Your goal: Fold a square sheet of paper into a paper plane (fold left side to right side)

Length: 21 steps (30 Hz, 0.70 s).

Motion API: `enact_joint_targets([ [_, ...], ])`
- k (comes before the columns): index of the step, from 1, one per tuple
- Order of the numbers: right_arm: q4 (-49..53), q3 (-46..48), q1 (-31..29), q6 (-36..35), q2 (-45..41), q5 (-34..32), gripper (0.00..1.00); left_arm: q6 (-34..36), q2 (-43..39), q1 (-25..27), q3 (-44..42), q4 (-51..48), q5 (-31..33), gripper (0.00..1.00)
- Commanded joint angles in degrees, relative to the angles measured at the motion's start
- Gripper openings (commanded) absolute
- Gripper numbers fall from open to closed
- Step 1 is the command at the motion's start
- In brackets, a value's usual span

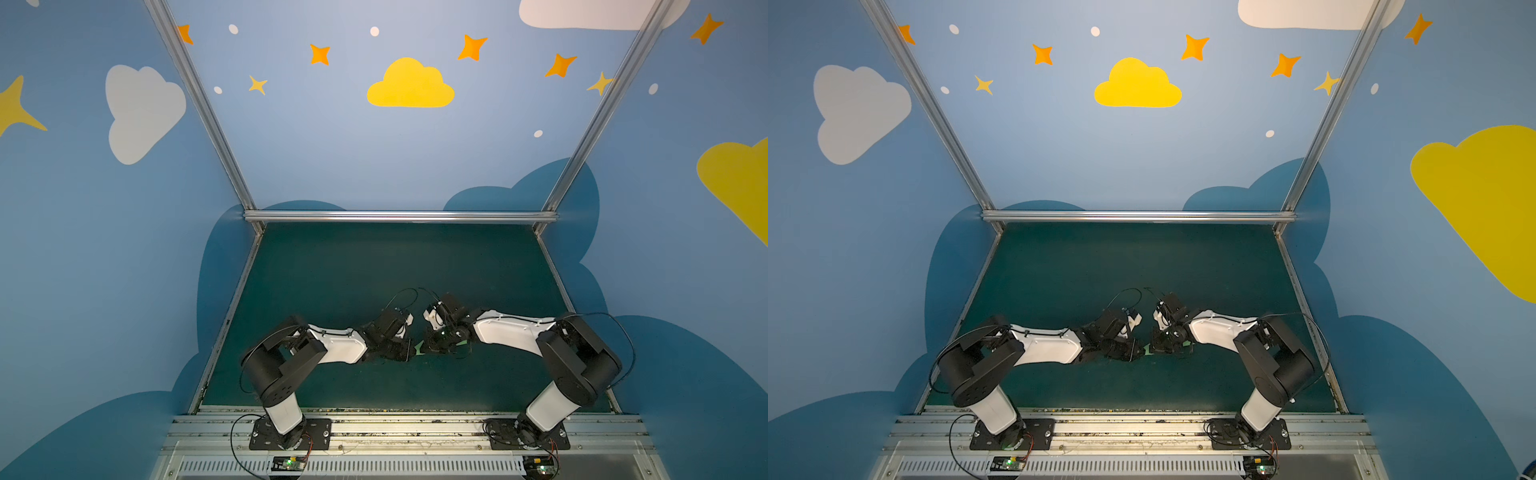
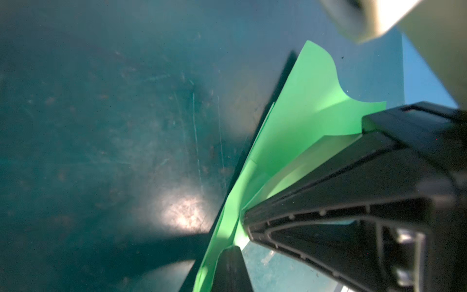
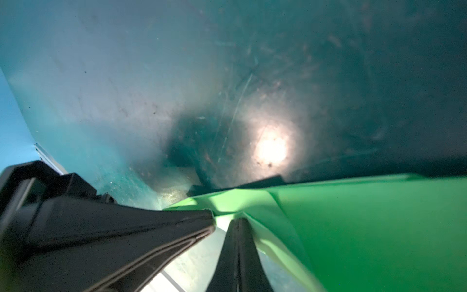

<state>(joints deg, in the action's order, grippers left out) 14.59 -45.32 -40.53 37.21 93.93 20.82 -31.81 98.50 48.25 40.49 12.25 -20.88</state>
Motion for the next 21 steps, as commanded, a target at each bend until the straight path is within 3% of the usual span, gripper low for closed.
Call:
enact_joint_targets([
  [1,2.33,2.50,1.79,-0.98,-1.33,-3.77,0.00,0.06,5.36,-0.12,-2.27,-6.28,4.91,0.04],
  [21,4.22,8.83,6.22,-2.67,-8.06,-4.65,0.00,-0.43,5.39,-0.26,-2.35,-6.32,4.81,0.04],
])
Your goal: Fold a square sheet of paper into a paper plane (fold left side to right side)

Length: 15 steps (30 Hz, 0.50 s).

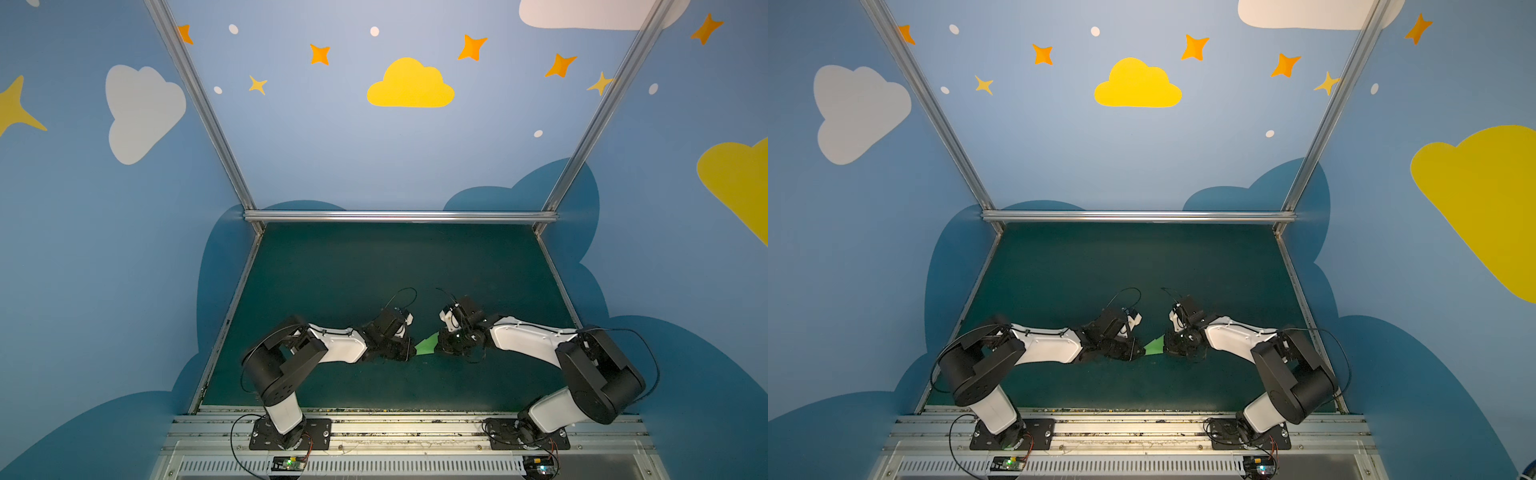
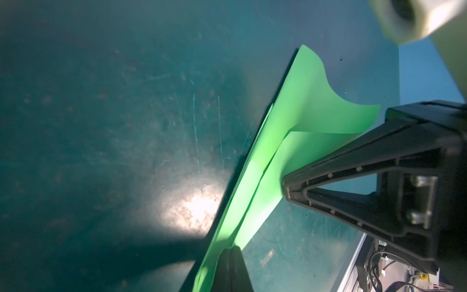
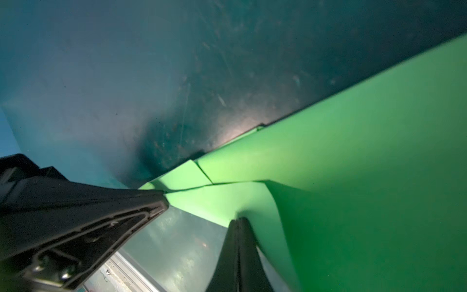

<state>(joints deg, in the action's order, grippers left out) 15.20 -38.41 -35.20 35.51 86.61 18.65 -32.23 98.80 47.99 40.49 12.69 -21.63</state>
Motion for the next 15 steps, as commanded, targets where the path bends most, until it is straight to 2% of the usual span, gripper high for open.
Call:
enact_joint_targets([
  [1,3.61,2.26,1.31,-1.12,-0.89,-2.50,0.00,-0.03,5.14,0.01,-2.39,-6.65,5.66,0.04],
  [15,5.00,5.38,7.88,-3.33,-2.90,-2.83,0.00,-0.13,5.09,0.03,-2.70,-6.39,5.53,0.04],
])
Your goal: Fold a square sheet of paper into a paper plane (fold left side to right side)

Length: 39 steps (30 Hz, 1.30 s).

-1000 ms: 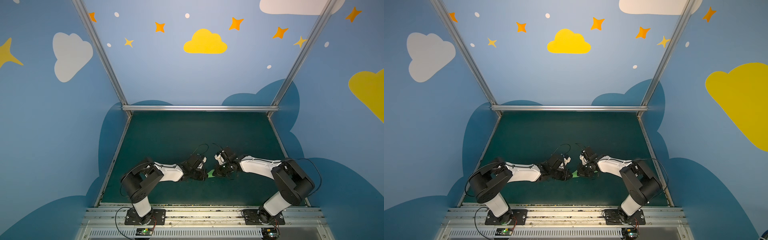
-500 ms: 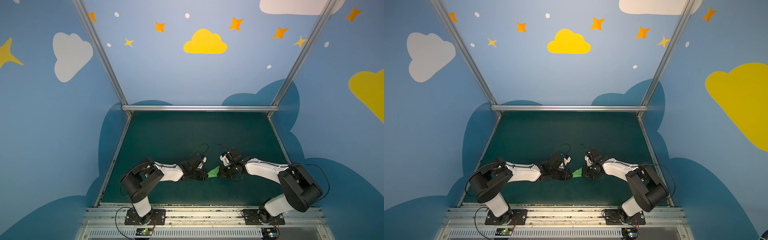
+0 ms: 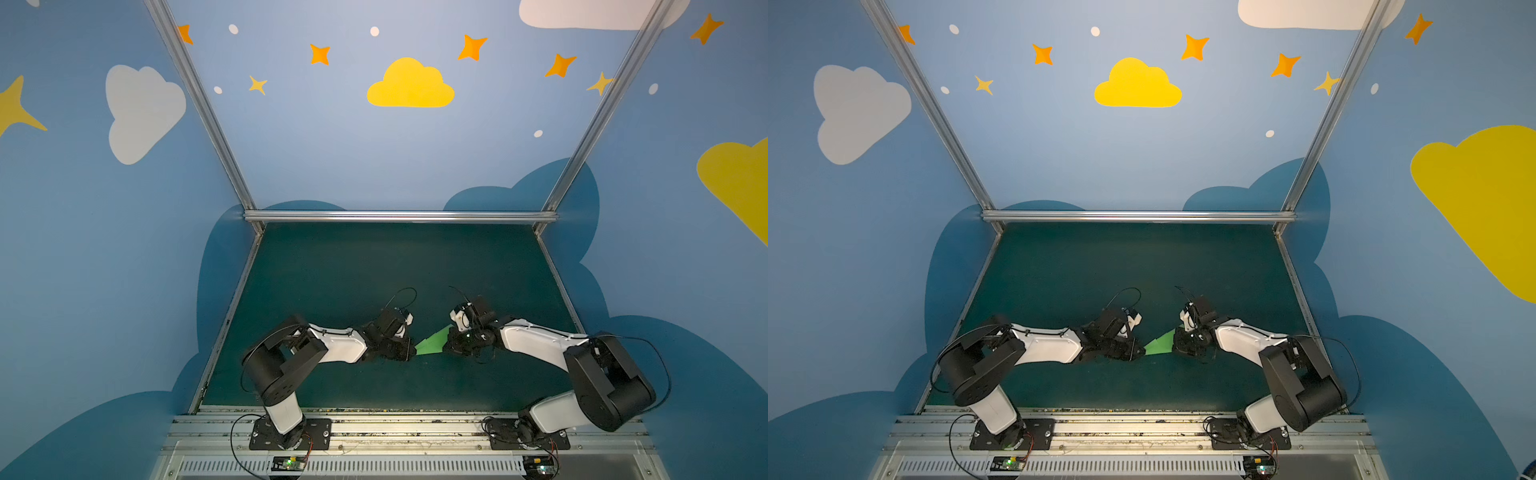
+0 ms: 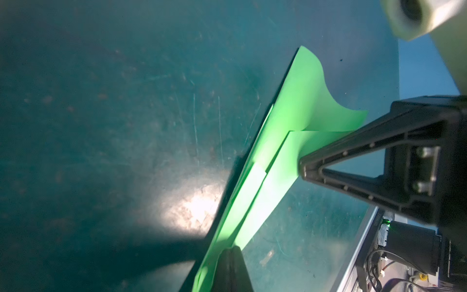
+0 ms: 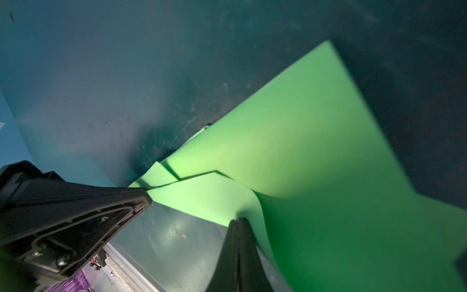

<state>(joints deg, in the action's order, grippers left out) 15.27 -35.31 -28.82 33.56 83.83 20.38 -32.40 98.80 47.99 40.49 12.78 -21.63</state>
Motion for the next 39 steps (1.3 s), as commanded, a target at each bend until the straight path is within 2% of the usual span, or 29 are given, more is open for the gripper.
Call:
enact_joint_targets([
  [1,4.99,2.62,2.04,-1.27,-0.47,-4.46,0.00,0.06,5.15,0.00,-2.70,-6.45,5.54,0.04],
  [8,5.48,3.58,4.51,0.34,-1.01,-4.27,0.00,0.11,4.98,0.05,-2.87,-6.53,5.63,0.04],
  [21,12.01,2.98,7.20,7.52,-4.55,-12.16,0.00,0.17,5.12,-0.26,-3.05,-6.18,5.21,0.04],
  [29,13.02,2.17,7.20,10.97,-2.73,-13.23,0.00,0.12,4.65,-2.08,-2.61,-8.16,5.65,0.04],
  [34,13.97,1.34,7.15,15.95,-1.84,-15.33,0.00,1.26,4.73,-2.91,-2.08,-9.43,4.82,0.04],
  [39,17.58,-1.51,7.03,23.93,0.88,-19.40,0.00,1.31,3.97,-3.74,-2.41,-9.38,4.10,0.04],
])
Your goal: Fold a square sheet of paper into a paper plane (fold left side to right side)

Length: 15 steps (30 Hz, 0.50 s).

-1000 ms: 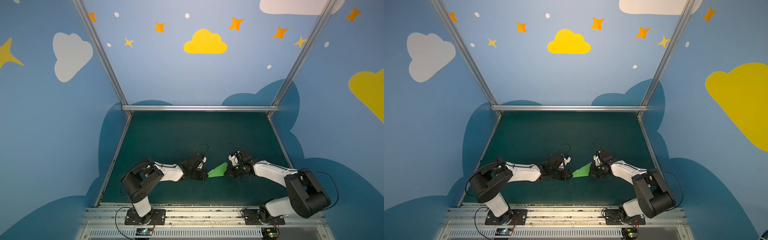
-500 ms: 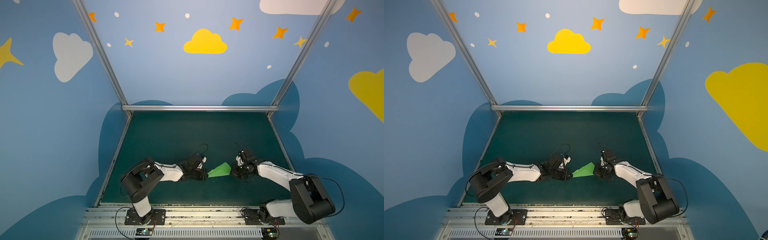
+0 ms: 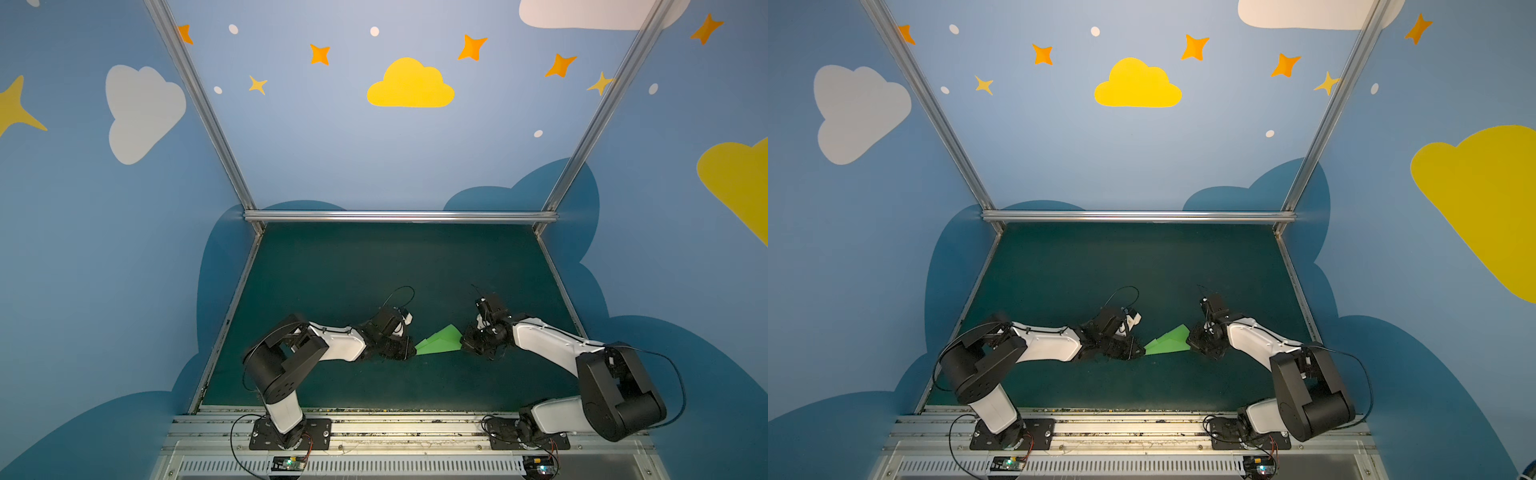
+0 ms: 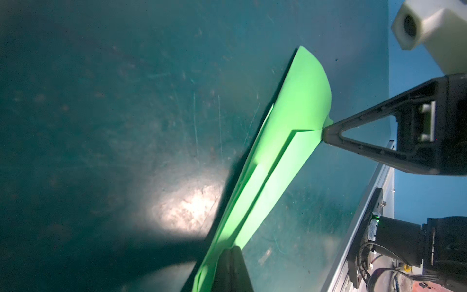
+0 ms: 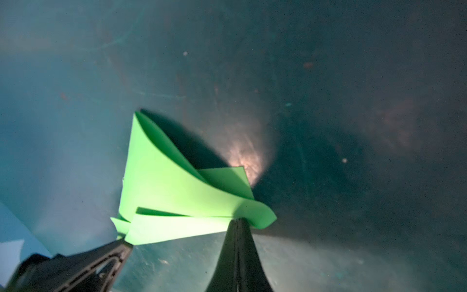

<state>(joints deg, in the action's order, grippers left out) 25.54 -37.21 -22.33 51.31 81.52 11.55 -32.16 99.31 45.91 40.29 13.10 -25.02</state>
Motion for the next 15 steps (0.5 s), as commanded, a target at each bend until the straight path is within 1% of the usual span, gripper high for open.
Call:
enact_joint_targets([
  [1,8.22,-0.34,0.37,7.68,3.71,-11.51,0.00,0.96,3.58,-1.70,-2.24,-9.60,7.26,0.04],
  [4,12.83,-3.69,-0.45,13.24,4.96,-15.93,0.00,0.54,3.61,-2.05,-2.33,-9.43,6.40,0.04],
  [6,18.31,-6.24,-0.93,17.43,5.89,-20.62,0.00,0.11,3.81,-2.26,-2.47,-9.28,5.86,0.04],
  [8,22.49,-8.47,-1.05,19.74,6.94,-23.07,0.00,-0.13,3.93,-2.42,-2.47,-9.16,5.69,0.04],
  [11,24.01,-10.30,-1.07,18.77,5.99,-23.86,0.00,-0.85,3.94,-2.54,-2.93,-7.98,5.08,0.04],
  [15,22.07,-11.37,-1.91,12.97,0.58,-22.31,0.00,-1.21,4.07,-2.61,-3.47,-6.96,4.87,0.04],
])
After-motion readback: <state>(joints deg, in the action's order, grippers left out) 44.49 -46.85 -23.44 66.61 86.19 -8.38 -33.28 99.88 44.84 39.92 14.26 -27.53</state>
